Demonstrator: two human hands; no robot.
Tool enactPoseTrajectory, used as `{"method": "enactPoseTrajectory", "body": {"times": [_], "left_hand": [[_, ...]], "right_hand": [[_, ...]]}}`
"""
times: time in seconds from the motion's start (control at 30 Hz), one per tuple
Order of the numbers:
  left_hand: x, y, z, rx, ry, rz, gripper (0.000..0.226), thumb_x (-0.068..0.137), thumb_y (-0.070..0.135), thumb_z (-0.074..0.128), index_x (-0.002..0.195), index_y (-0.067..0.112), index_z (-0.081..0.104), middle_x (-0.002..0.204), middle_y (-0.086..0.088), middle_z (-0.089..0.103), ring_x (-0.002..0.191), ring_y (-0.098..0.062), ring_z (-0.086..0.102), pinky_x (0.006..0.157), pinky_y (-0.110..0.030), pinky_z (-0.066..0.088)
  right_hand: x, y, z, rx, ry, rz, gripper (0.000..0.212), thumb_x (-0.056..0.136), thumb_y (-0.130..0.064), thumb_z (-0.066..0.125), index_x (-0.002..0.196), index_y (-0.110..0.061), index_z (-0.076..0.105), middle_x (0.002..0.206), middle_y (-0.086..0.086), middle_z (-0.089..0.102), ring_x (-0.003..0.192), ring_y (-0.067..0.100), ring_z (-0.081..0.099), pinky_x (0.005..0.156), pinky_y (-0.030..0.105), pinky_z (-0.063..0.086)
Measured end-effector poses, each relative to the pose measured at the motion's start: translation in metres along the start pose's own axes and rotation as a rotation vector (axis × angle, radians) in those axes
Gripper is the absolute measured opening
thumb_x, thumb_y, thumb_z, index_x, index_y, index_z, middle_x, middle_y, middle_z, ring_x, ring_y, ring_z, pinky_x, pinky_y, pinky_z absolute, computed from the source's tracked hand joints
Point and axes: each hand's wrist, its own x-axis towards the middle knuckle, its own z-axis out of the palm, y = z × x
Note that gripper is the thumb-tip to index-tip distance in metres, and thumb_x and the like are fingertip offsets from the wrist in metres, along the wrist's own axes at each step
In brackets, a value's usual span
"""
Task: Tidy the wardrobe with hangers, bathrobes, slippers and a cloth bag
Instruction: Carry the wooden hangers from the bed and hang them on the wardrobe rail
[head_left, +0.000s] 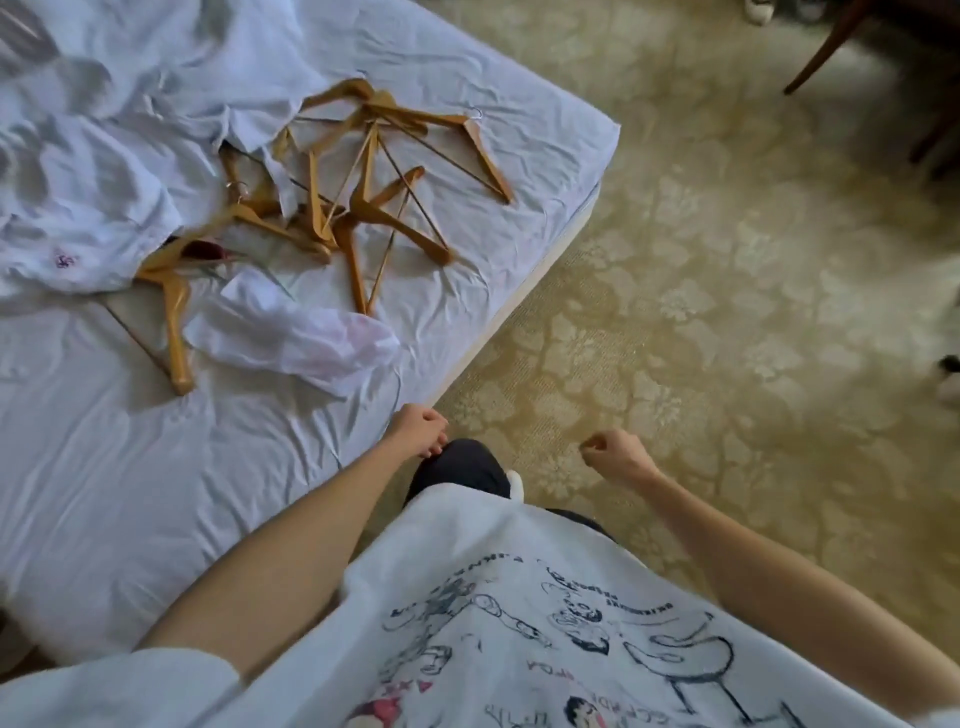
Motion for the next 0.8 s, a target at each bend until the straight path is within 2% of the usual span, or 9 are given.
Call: {"method": "enactPoseTrajectory", "body": {"times": [0.07,0.13,0.2,0.27,0.33,0.43,0.53,0.7,0.8], "left_hand": [[0.023,-0.007,-0.022,-0.028,0.019,-0.078,0.019,0.096,0.015,0.054,0.088,0.008,0.071,0.079,-0.008,0.073,0.059,-0.018,0.065,0.057,-0.027,0.054],[0.045,-0.013,-0.038,-0.037,0.008,-0.163,0.02,0.095,0.016,0.057,0.084,0.008,0.07,0.077,-0.009,0.074,0.057,-0.02,0.065,0.061,-0.03,0.056],[0.068,-0.014,-0.052,-0.045,-0.02,-0.227,0.02,0.095,0.015,0.057,0.079,0.007,0.067,0.074,-0.009,0.072,0.053,-0.019,0.062,0.056,-0.027,0.053],[0.091,-0.008,-0.067,-0.04,-0.029,-0.298,0.02,0.095,0.01,0.057,0.077,0.008,0.065,0.062,-0.003,0.066,0.051,-0.016,0.06,0.048,-0.023,0.048],[0.122,0.004,-0.081,-0.079,-0.019,-0.341,0.02,0.091,0.01,0.059,0.072,0.008,0.066,0.055,-0.004,0.065,0.047,-0.018,0.059,0.047,-0.023,0.047],[0.168,0.046,-0.11,-0.13,-0.028,-0.353,0.024,0.089,0.017,0.056,0.068,0.01,0.065,0.064,-0.012,0.067,0.046,-0.022,0.058,0.048,-0.023,0.045],[0.21,0.098,-0.134,-0.228,-0.002,-0.318,0.024,0.092,0.013,0.051,0.073,0.006,0.065,0.075,-0.019,0.071,0.05,-0.023,0.057,0.048,-0.023,0.044],[0.253,0.184,-0.178,-0.403,0.069,-0.198,0.019,0.098,0.017,0.055,0.091,0.007,0.07,0.083,-0.011,0.074,0.06,-0.017,0.065,0.051,-0.024,0.051],[0.277,0.221,-0.199,-0.461,0.064,-0.191,0.02,0.1,0.021,0.054,0.095,0.012,0.071,0.09,-0.009,0.075,0.071,-0.017,0.069,0.06,-0.024,0.055]], "right_hand": [[0.033,-0.064,-0.027,-0.002,-0.002,-0.121,0.024,0.095,-0.016,0.056,0.109,-0.009,0.074,0.105,0.003,0.073,0.085,0.015,0.064,0.069,0.025,0.047],[0.069,-0.121,-0.051,-0.009,-0.003,-0.219,0.024,0.096,-0.016,0.055,0.111,-0.01,0.073,0.105,0.002,0.071,0.088,0.012,0.062,0.073,0.023,0.045],[0.108,-0.168,-0.071,-0.016,-0.014,-0.286,0.023,0.095,-0.016,0.055,0.109,-0.01,0.073,0.1,0.002,0.069,0.088,0.013,0.061,0.073,0.024,0.044],[0.15,-0.204,-0.089,-0.069,-0.04,-0.321,0.021,0.094,-0.018,0.056,0.107,-0.012,0.072,0.096,-0.002,0.068,0.086,0.014,0.062,0.068,0.023,0.044],[0.193,-0.231,-0.108,-0.106,-0.054,-0.318,0.02,0.093,-0.021,0.057,0.103,-0.016,0.072,0.095,0.0,0.072,0.084,0.016,0.066,0.066,0.025,0.049],[0.25,-0.252,-0.14,-0.177,-0.084,-0.272,0.02,0.091,-0.019,0.057,0.101,-0.015,0.074,0.096,0.003,0.073,0.087,0.019,0.068,0.078,0.034,0.058],[0.289,-0.259,-0.173,-0.279,-0.118,-0.218,0.02,0.091,-0.015,0.057,0.099,-0.01,0.074,0.095,0.003,0.073,0.09,0.022,0.067,0.08,0.035,0.055],[0.36,-0.274,-0.233,-0.354,-0.122,-0.164,0.016,0.09,-0.014,0.059,0.095,-0.013,0.074,0.091,0.003,0.072,0.092,0.024,0.068,0.082,0.033,0.053],[0.399,-0.293,-0.26,-0.399,-0.129,-0.14,0.014,0.09,-0.015,0.06,0.09,-0.014,0.074,0.091,0.004,0.073,0.091,0.026,0.068,0.08,0.035,0.055]]}}
